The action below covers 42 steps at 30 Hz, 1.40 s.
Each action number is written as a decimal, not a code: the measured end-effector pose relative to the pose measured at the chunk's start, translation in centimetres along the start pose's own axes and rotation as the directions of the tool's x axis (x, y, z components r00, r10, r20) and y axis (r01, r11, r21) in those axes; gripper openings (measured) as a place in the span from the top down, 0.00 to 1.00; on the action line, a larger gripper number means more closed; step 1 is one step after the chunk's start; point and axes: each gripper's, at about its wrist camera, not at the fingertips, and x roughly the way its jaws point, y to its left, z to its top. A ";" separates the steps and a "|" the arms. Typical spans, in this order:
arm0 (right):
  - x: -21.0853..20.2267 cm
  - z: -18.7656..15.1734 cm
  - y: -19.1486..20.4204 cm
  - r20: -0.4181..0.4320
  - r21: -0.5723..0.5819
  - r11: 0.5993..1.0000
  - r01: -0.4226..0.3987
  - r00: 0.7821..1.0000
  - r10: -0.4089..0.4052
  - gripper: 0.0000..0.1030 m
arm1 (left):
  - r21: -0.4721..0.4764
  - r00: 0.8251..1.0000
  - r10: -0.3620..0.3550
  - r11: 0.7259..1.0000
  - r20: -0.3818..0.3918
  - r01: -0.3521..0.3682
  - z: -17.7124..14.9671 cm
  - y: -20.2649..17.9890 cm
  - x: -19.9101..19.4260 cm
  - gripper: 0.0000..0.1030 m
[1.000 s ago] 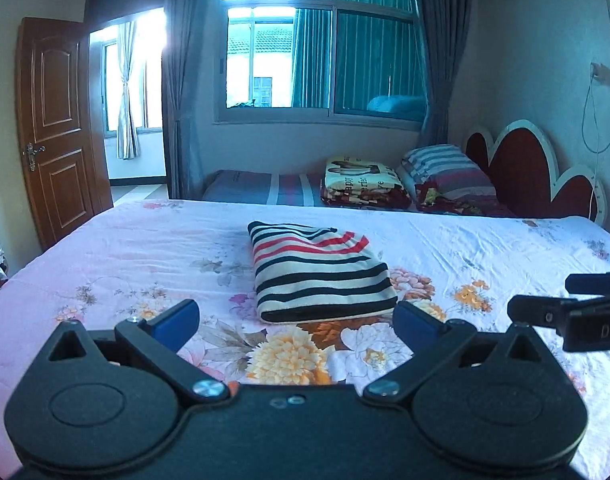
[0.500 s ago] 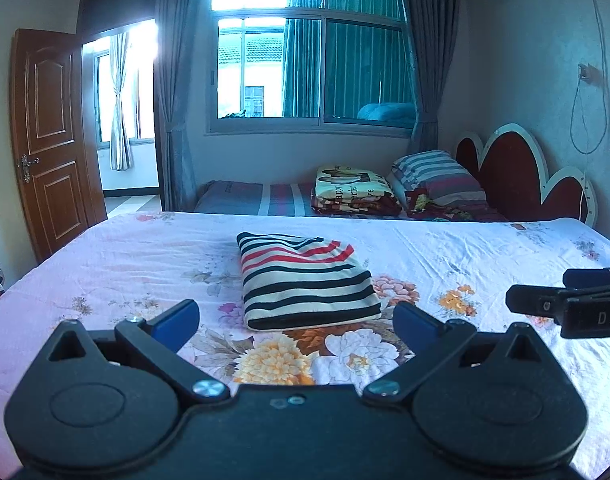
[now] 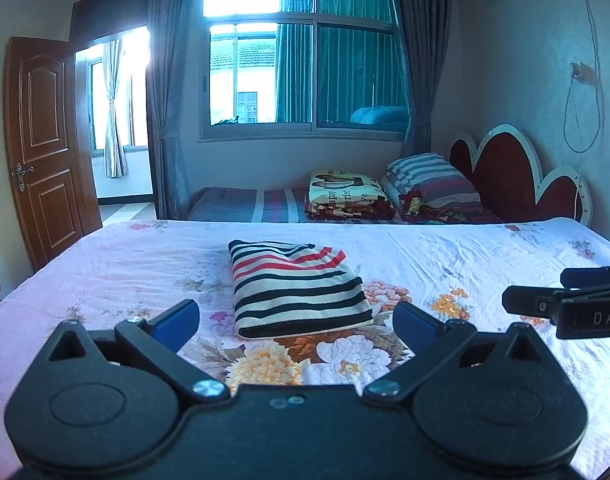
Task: Fold small clothes
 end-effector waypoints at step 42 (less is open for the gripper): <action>0.3 0.0 0.2 -0.004 -0.012 1.000 -0.010 1.000 0.010 0.00 | 0.001 1.000 -0.001 1.000 0.003 0.001 -0.3 0.3 0.1 0.01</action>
